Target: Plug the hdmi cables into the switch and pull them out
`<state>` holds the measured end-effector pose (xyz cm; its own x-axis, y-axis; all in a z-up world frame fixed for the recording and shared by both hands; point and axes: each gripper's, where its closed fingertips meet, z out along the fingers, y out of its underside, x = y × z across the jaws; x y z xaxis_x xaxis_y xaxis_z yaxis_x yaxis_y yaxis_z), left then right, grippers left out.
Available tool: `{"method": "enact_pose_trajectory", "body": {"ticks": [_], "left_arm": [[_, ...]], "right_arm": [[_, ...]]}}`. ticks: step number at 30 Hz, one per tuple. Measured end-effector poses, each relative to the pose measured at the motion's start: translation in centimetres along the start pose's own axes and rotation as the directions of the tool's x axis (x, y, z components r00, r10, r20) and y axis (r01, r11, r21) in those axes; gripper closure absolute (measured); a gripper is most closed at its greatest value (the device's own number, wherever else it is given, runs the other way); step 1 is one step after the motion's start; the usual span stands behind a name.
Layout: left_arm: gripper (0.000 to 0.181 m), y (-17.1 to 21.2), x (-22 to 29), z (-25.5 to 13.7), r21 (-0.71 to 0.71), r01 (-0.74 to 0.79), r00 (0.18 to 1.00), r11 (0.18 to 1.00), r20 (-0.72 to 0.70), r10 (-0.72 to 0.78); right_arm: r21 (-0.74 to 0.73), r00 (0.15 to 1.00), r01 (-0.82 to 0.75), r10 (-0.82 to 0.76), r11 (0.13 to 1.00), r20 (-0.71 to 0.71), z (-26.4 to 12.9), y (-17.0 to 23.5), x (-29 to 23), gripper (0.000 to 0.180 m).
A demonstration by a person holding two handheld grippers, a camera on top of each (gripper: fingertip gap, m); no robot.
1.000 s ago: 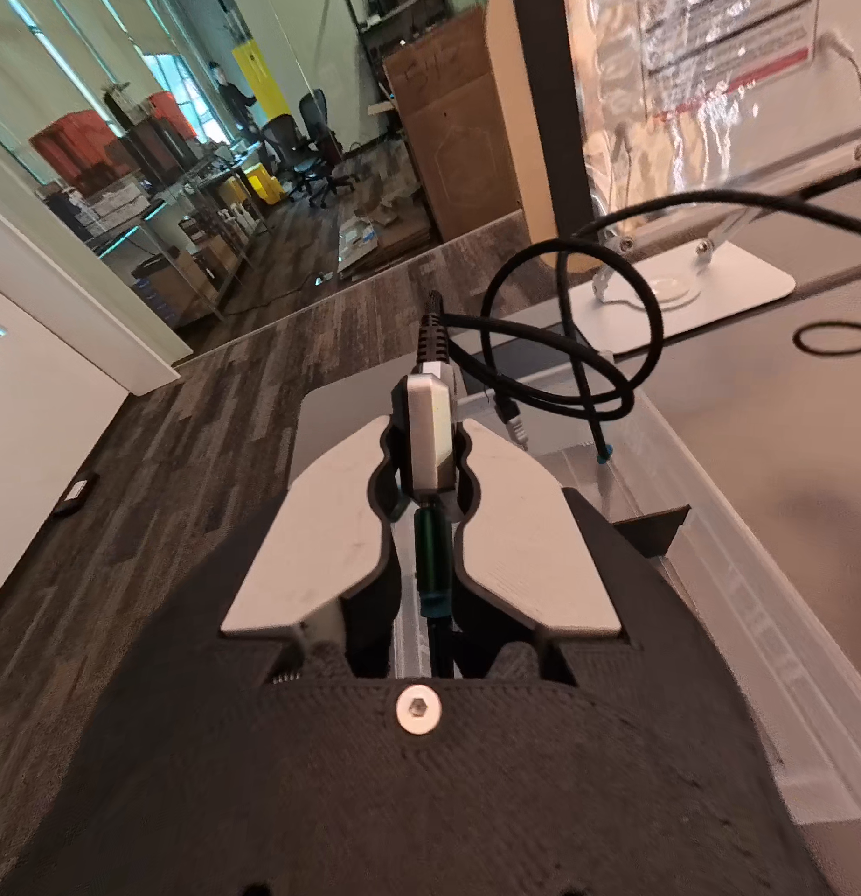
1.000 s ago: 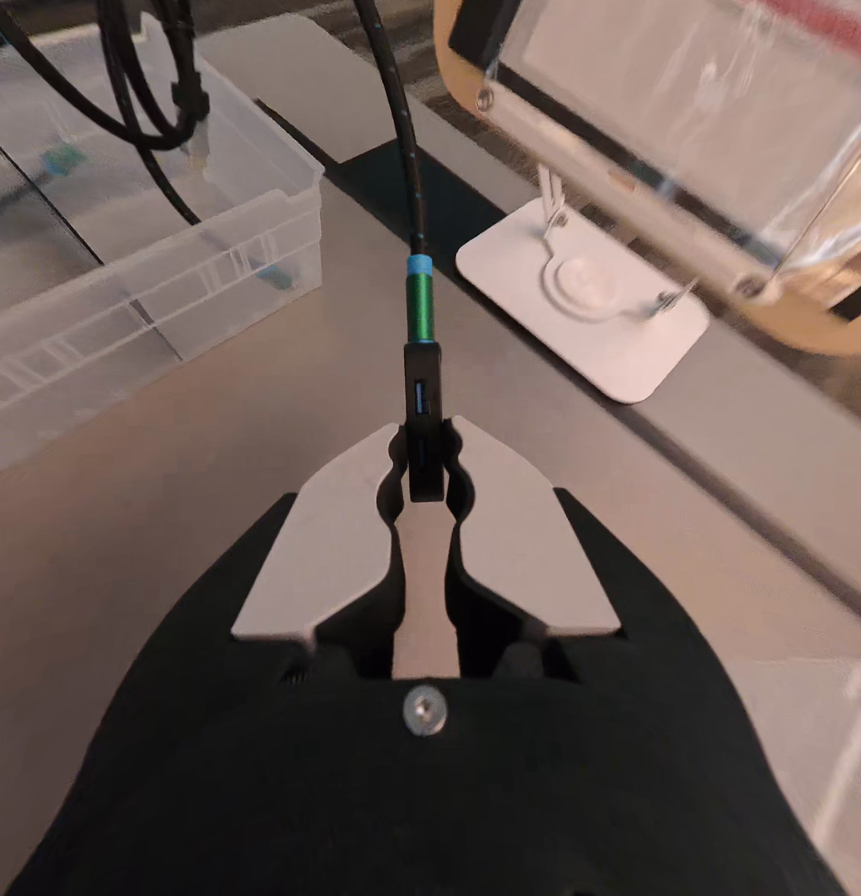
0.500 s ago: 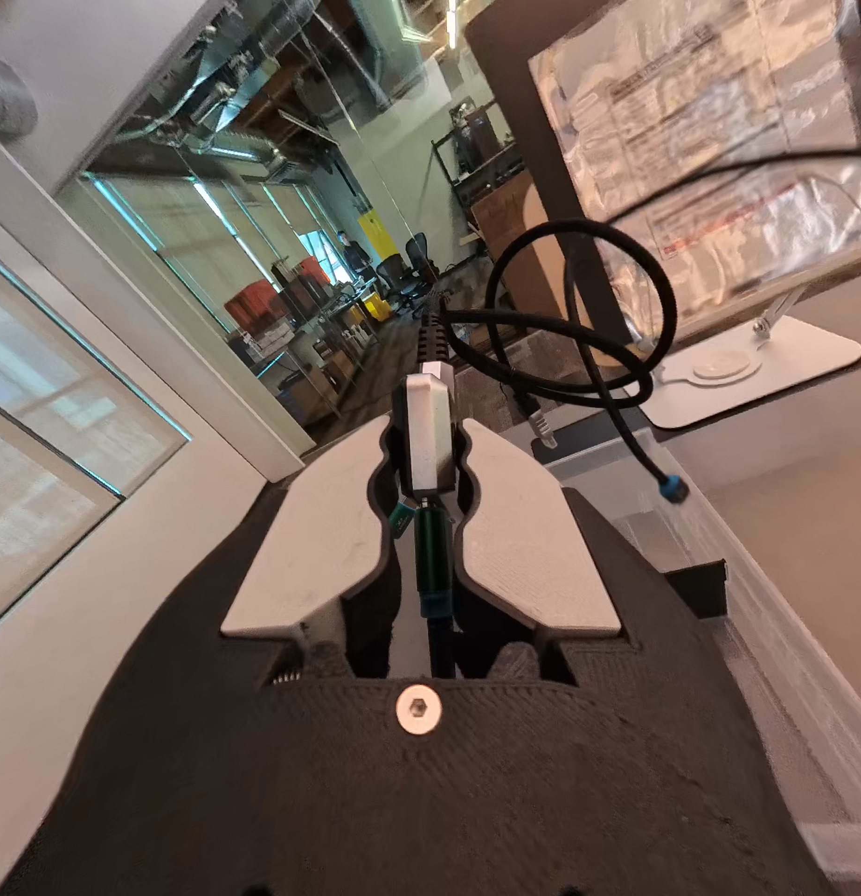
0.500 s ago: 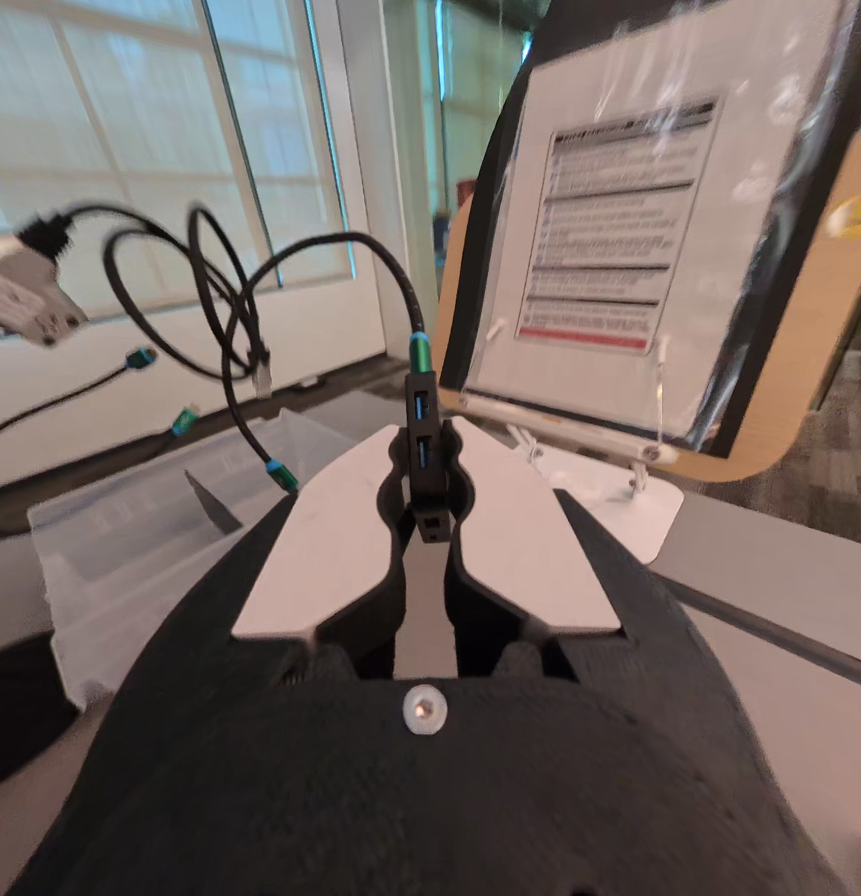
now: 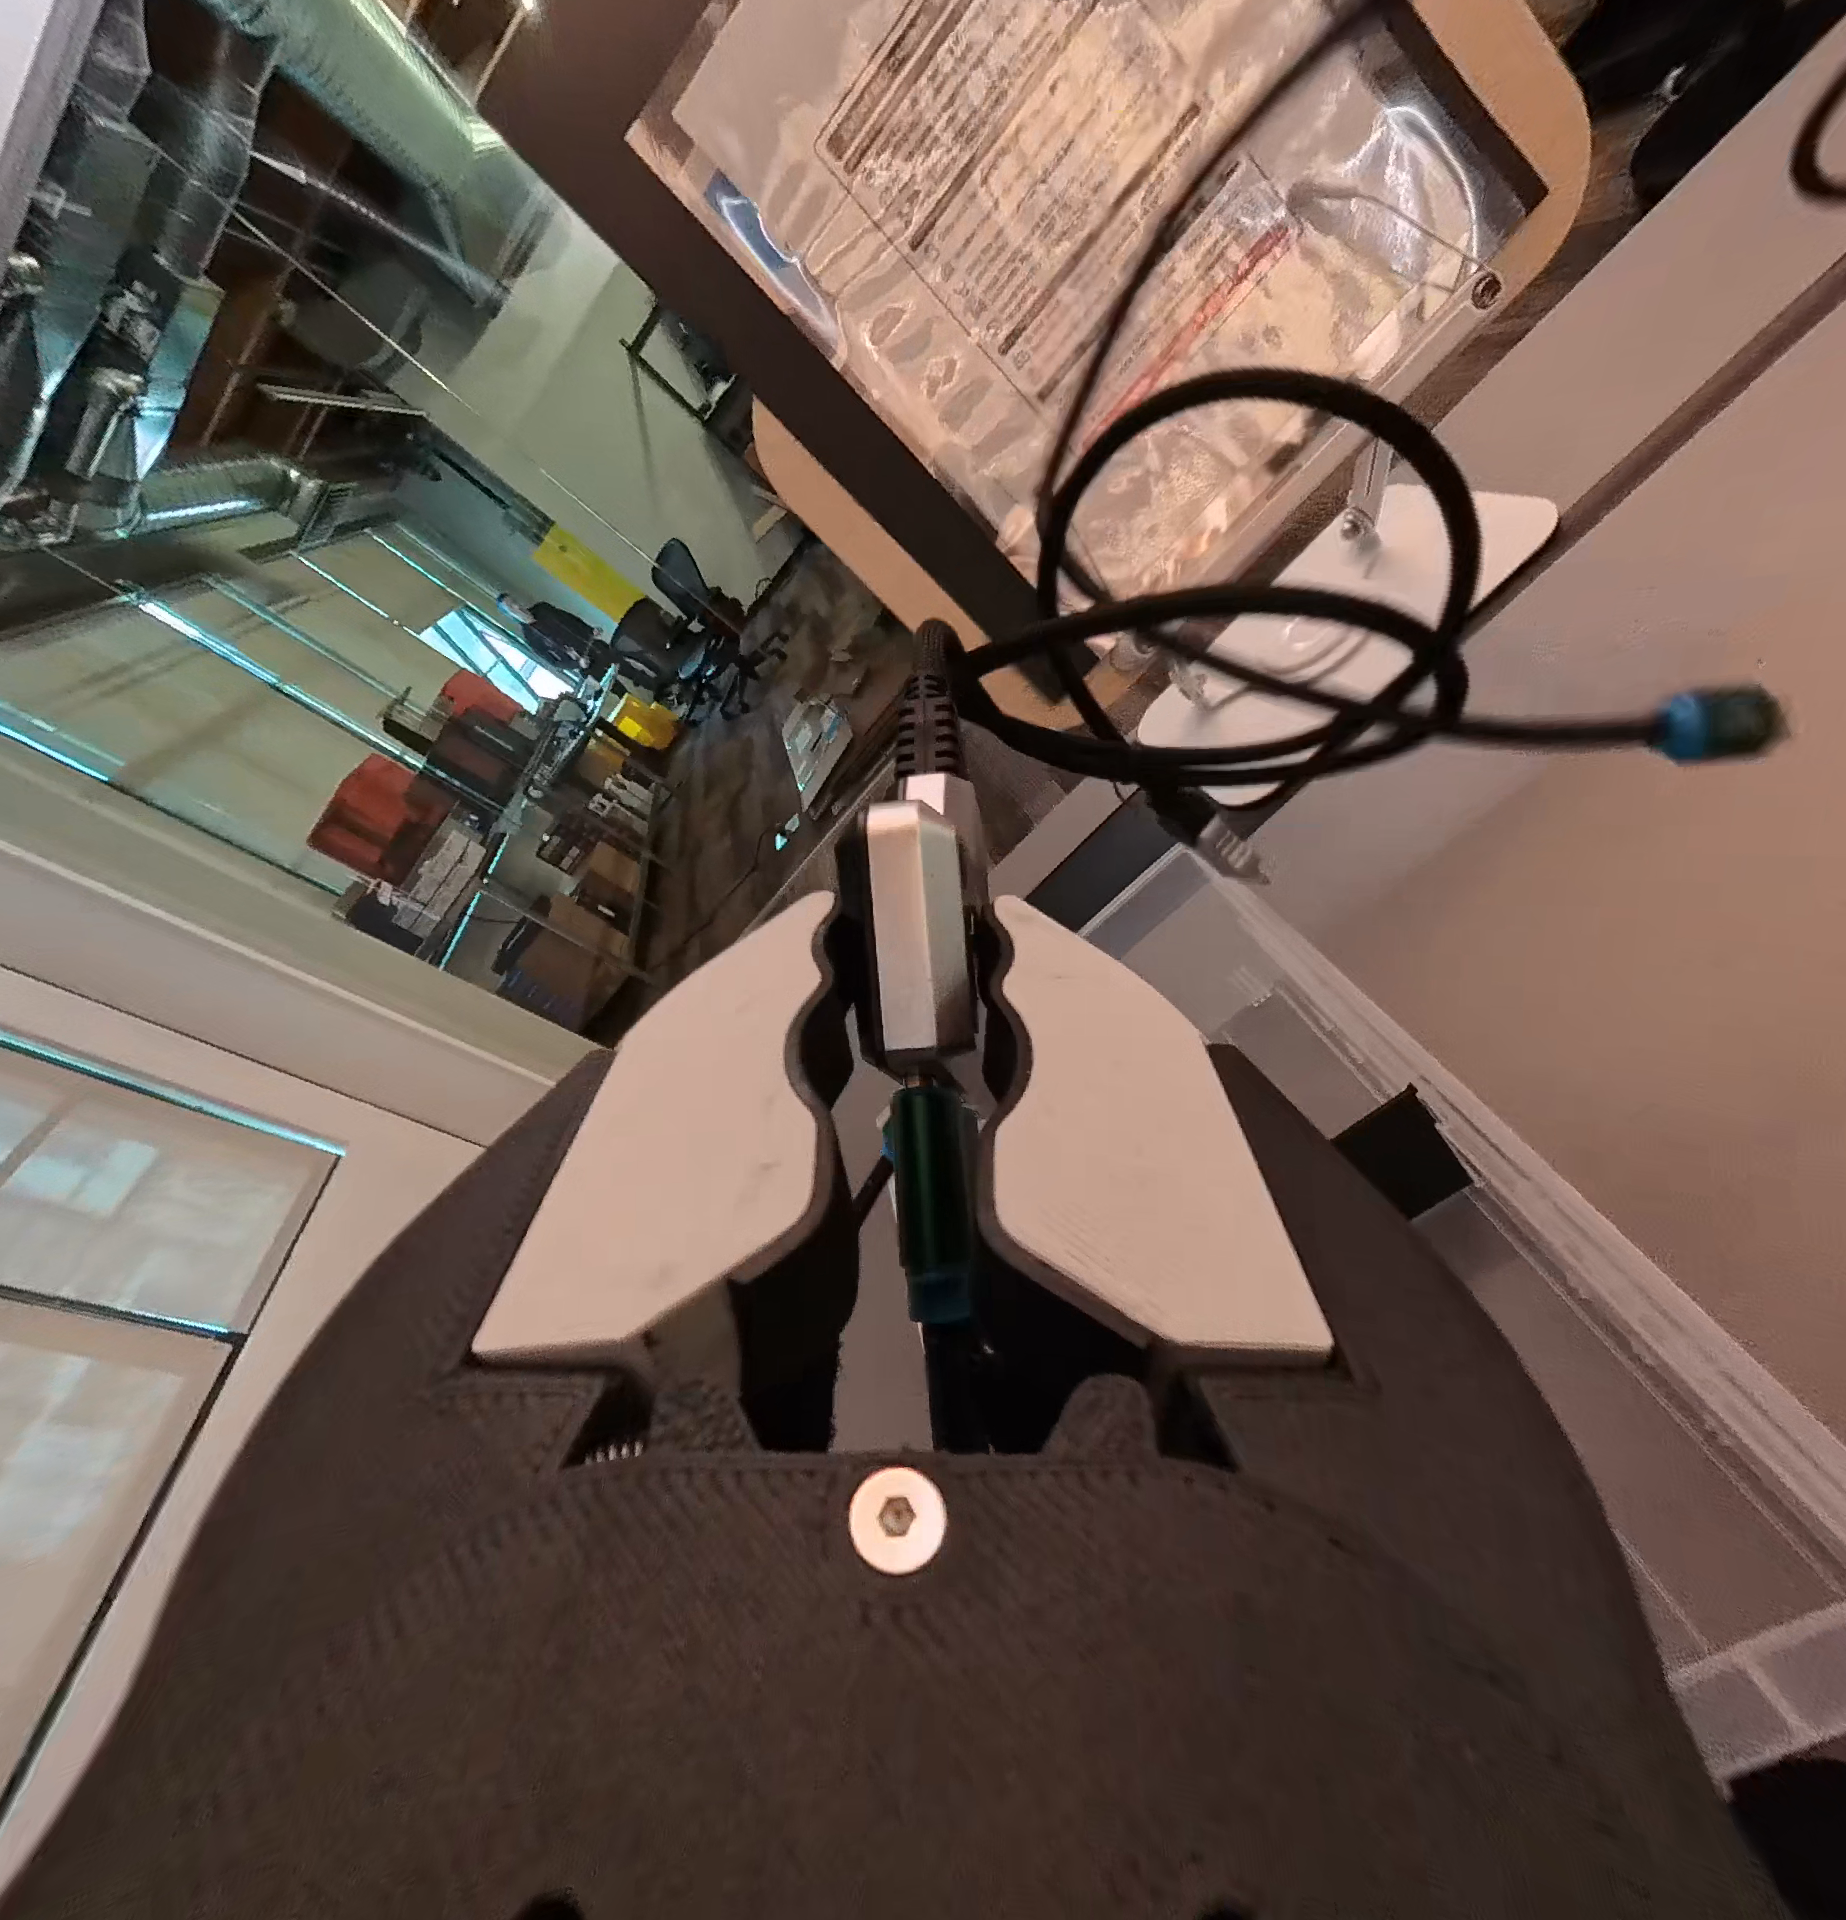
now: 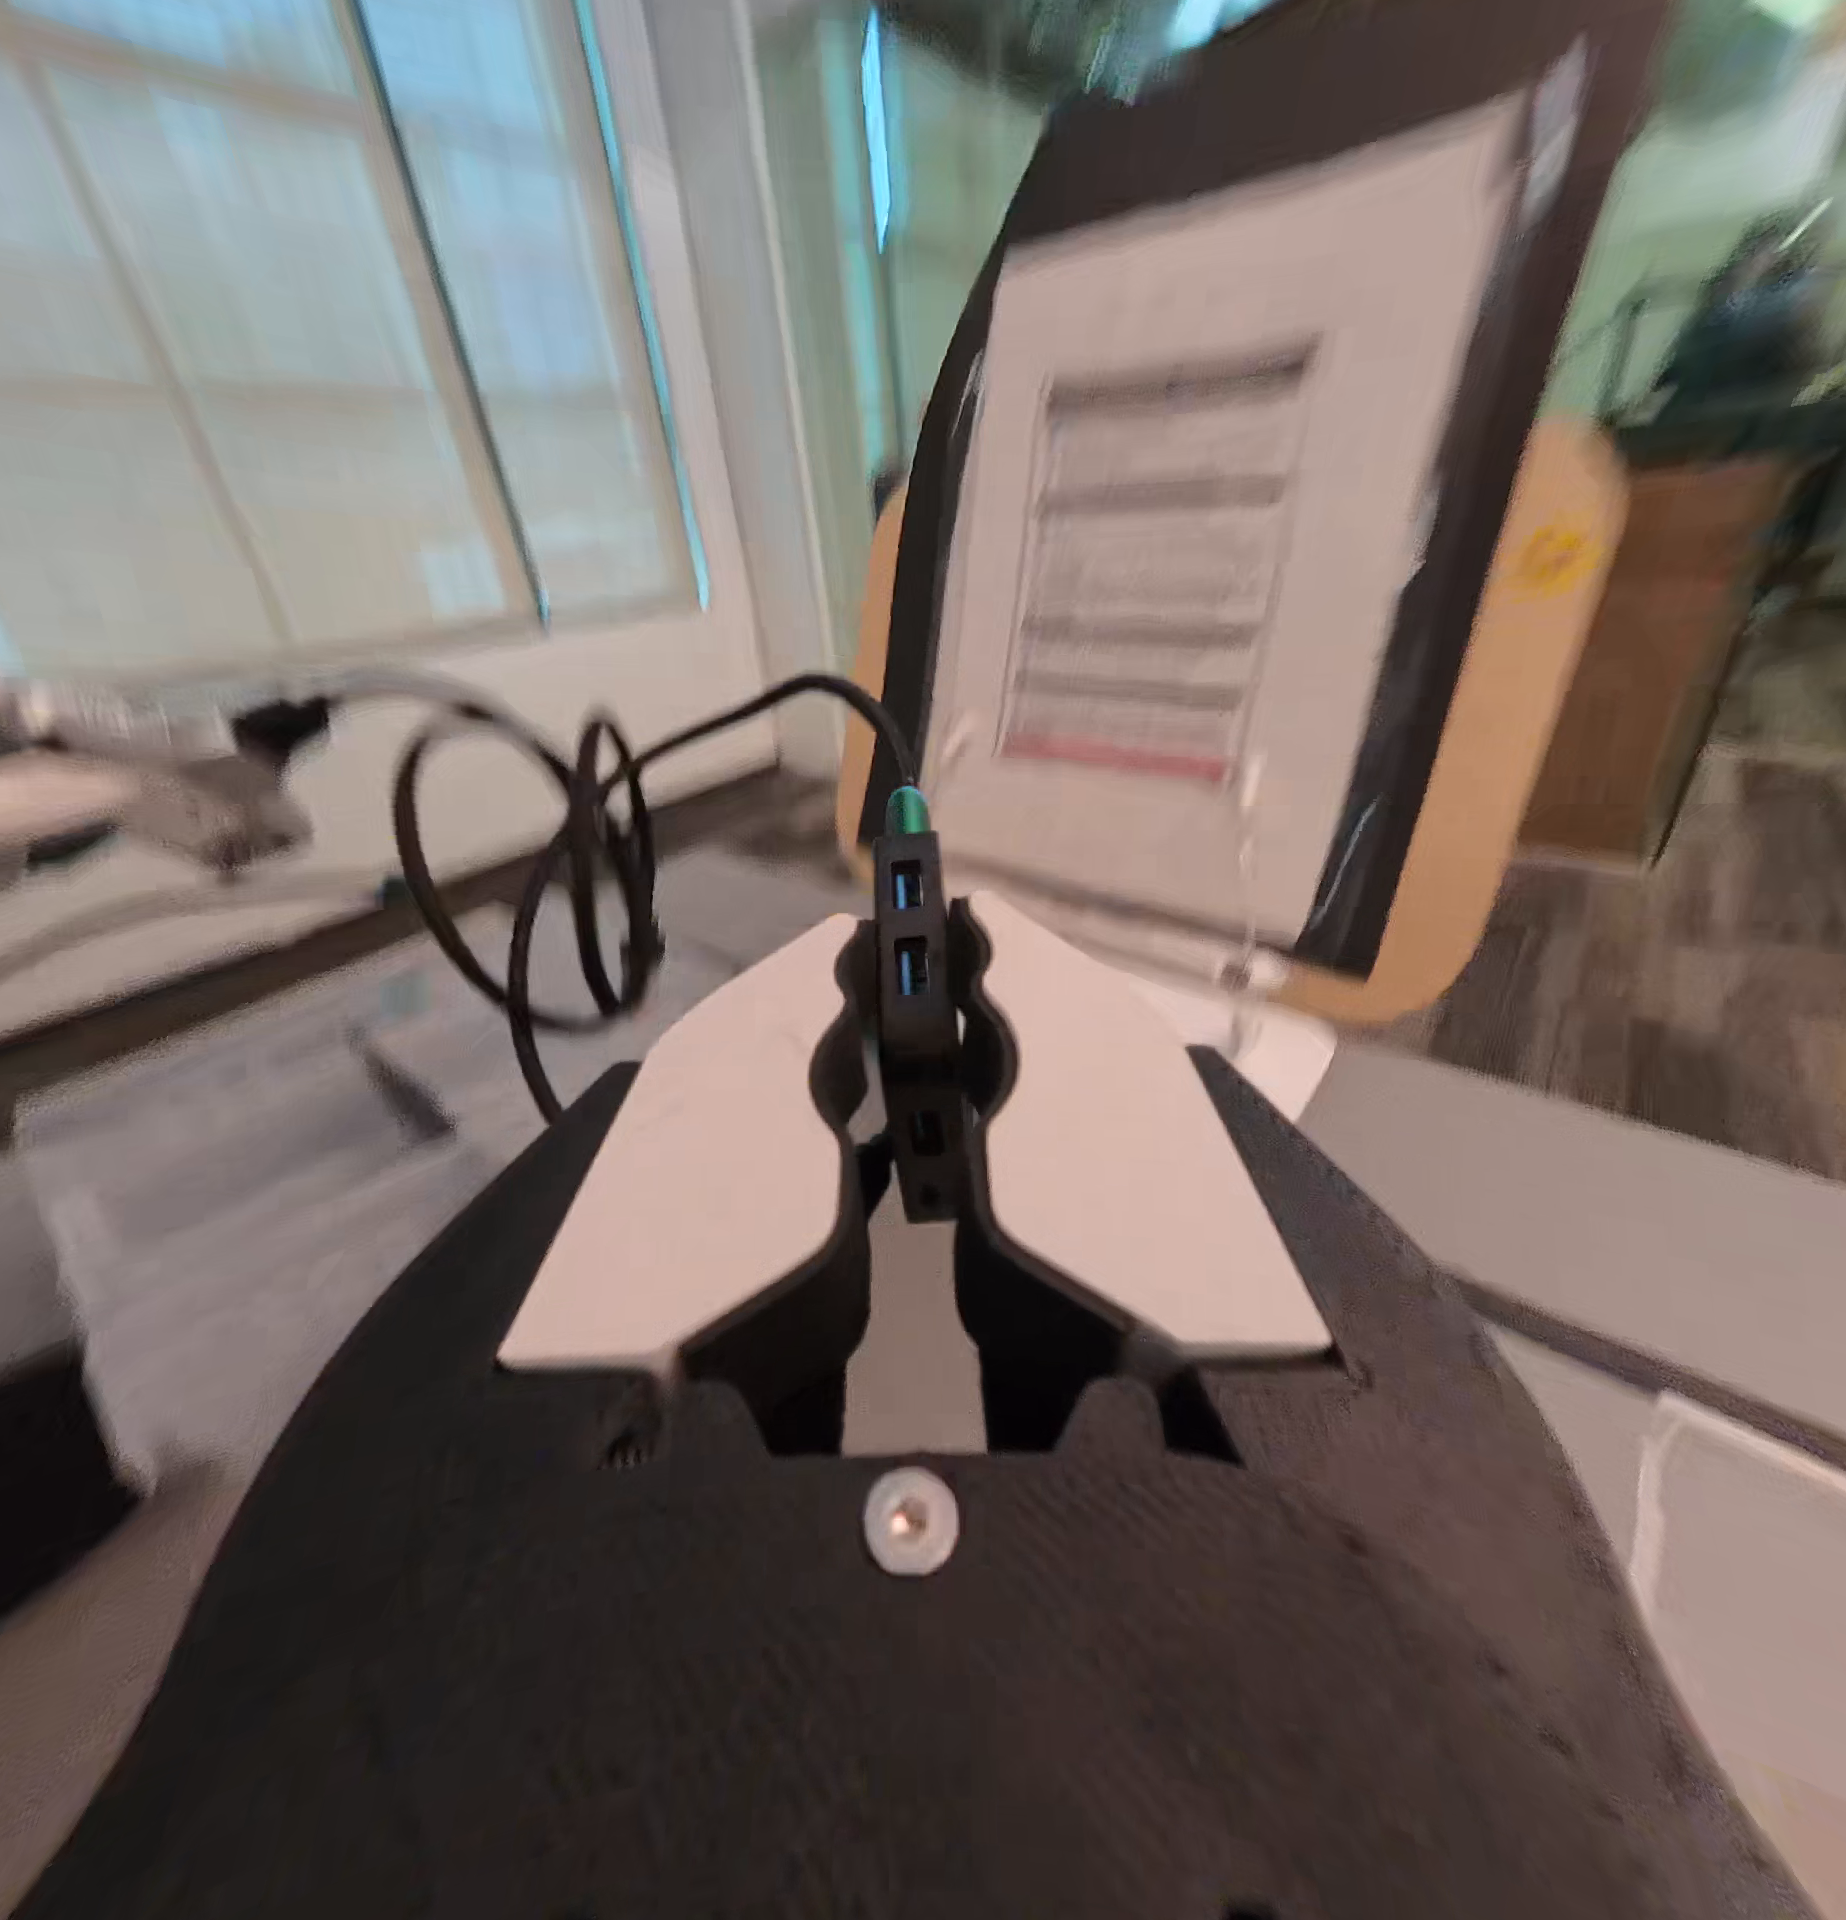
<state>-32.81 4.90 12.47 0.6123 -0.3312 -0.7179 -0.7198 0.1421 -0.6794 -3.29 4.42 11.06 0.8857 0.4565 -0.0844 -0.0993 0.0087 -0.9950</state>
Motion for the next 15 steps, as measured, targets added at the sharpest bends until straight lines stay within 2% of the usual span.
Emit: {"method": "enact_pose_trajectory", "body": {"ticks": [3,6,11,15], "left_arm": [[0.161,0.3,-0.1,0.1,-0.03,-0.007,1.0,1.0,0.012,0.007],[0.161,1.5,0.1,0.7,-0.093,-0.018,1.0,0.995,0.006,0.019],[0.161,2.5,0.6,1.2,-0.134,-0.028,0.999,0.991,-0.022,0.025],[0.161,1.9,1.0,0.8,-0.109,-0.033,0.999,0.993,-0.045,0.028]], "right_arm": [[-0.413,0.995,0.054,-0.016,0.909,0.096,0.3,6.6,-1.1,0.166],[-0.597,0.99,0.025,0.064,0.802,0.128,-0.1,11.5,-1.7,0.166],[-0.716,0.965,-0.14,0.256,0.684,0.057,0.5,16.5,-1.2,0.166],[-0.691,0.933,-0.267,0.359,0.671,-0.011,1.0,17.0,0.6,0.165]]}}
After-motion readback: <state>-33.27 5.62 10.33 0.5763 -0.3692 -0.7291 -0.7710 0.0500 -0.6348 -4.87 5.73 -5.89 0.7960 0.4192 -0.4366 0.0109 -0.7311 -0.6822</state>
